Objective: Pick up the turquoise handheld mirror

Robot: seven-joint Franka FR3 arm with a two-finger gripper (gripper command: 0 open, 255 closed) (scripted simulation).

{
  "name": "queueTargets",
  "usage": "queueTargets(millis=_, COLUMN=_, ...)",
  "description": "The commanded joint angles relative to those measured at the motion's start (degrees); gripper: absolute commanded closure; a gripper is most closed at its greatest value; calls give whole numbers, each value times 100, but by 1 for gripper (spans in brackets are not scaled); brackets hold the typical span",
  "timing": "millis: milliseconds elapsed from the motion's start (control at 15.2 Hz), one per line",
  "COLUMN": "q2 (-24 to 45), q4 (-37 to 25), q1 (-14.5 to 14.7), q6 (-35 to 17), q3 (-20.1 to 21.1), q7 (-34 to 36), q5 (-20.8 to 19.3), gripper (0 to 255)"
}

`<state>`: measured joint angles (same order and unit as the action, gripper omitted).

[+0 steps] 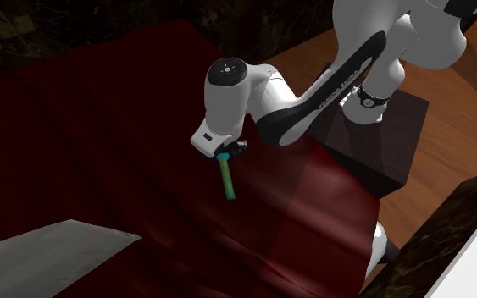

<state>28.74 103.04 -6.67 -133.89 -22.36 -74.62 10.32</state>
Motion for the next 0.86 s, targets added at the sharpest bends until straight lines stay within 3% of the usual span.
queueTargets(millis=0, q2=-89, q4=-35, q1=23, q6=121, q3=-28, q7=27, q5=-43, gripper=255)
queueTargets(millis=792, q2=-490, q4=-273, q1=103, q6=737, q3=-144, q7=128, q5=-241, gripper=255)
